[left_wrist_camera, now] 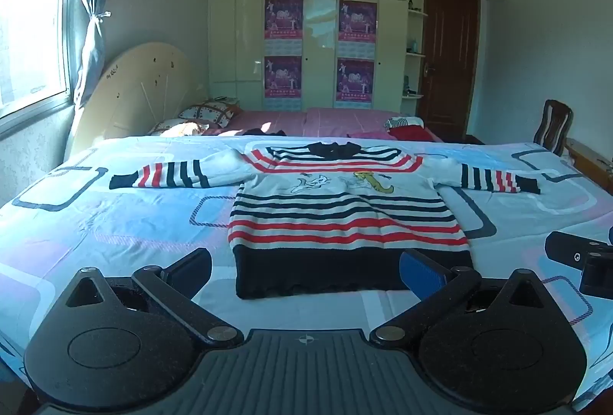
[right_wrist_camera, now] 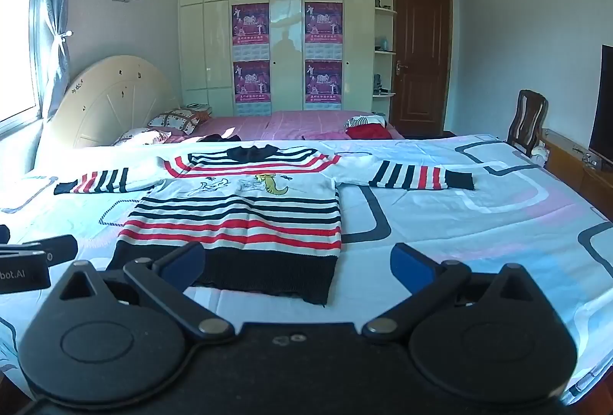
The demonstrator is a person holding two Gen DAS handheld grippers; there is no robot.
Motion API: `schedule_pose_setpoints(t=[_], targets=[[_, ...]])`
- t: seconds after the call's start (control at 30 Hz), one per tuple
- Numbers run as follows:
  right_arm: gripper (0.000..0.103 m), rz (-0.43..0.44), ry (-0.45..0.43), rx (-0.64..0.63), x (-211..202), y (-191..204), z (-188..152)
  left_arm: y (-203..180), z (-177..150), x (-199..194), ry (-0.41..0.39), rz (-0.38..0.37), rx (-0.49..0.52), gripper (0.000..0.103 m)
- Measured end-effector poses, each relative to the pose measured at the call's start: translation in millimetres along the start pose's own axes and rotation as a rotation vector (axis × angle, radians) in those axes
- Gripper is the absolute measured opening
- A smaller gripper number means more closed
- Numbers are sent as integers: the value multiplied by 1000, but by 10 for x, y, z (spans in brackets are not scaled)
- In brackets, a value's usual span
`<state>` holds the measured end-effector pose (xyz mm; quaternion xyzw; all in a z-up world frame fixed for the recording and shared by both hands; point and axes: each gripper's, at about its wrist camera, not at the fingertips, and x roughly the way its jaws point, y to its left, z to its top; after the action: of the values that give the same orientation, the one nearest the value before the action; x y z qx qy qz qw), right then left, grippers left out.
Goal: Fold small clothes
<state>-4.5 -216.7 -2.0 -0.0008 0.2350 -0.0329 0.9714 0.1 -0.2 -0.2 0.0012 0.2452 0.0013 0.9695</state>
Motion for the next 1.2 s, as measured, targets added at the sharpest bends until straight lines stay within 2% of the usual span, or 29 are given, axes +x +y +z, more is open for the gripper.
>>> schedule_pose_setpoints(t=[1.2], targets=[[103,0,-17,0,-38,-13,62,-11,8,-33,-14,-5,0,103]])
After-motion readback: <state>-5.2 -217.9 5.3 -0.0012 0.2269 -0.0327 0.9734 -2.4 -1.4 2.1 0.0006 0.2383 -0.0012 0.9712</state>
